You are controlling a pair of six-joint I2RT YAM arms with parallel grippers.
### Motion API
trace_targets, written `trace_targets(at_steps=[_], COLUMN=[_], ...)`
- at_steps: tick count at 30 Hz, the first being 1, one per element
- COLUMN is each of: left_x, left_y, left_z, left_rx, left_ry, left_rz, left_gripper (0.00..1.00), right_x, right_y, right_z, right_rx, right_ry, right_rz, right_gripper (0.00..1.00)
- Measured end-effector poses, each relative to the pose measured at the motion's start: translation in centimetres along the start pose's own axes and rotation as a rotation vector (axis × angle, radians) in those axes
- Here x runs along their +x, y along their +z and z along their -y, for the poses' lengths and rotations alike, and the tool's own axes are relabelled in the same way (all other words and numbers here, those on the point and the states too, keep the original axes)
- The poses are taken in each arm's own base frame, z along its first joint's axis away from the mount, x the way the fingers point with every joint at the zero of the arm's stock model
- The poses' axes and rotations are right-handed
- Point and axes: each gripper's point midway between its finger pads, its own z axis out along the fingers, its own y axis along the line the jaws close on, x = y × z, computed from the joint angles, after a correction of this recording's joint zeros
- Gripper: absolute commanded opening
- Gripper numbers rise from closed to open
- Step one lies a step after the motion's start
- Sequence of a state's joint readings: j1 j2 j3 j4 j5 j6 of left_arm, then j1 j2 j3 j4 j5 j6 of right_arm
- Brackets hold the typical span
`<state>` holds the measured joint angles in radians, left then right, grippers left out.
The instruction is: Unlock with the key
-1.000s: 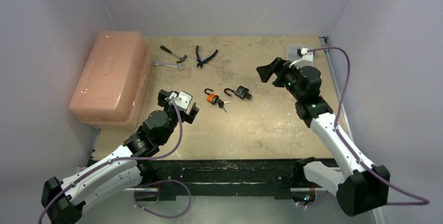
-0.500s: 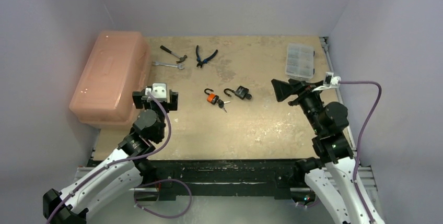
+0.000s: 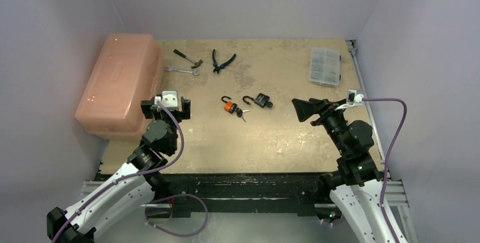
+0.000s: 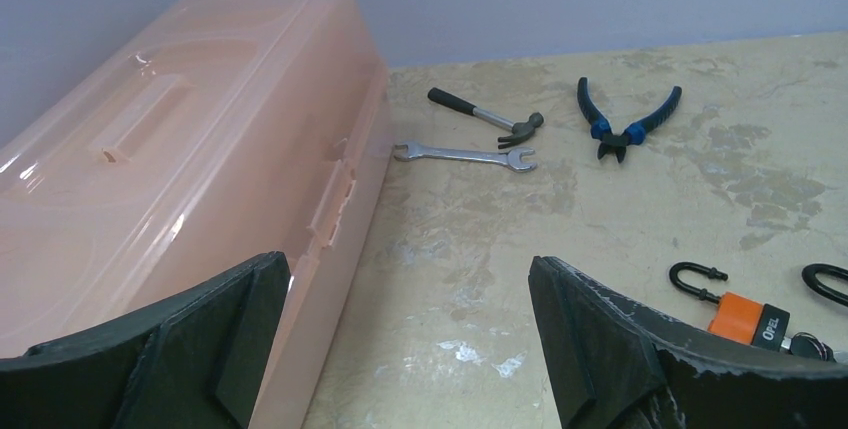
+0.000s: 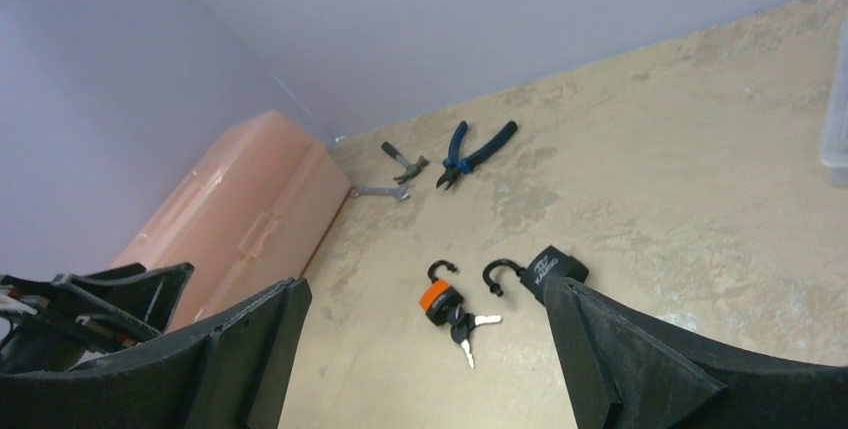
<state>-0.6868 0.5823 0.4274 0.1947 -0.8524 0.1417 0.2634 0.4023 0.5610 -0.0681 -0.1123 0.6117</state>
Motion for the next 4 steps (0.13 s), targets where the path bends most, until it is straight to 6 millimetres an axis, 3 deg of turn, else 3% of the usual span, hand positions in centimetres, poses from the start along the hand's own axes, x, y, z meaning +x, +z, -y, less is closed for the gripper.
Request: trace_targets(at_steps=[4], left_x=[-0.01], left_y=[0.01], left_z=[-0.04], left_rx=[-0.001], left_ry=[0.0], left_rz=[0.0], left_gripper=[0.98], right_x=[0.95], right_y=[0.23], right_z=[0.4], right_rx=[0.005], right_ry=[0.012], right_rz=[-0.029], right_gripper=[0.99])
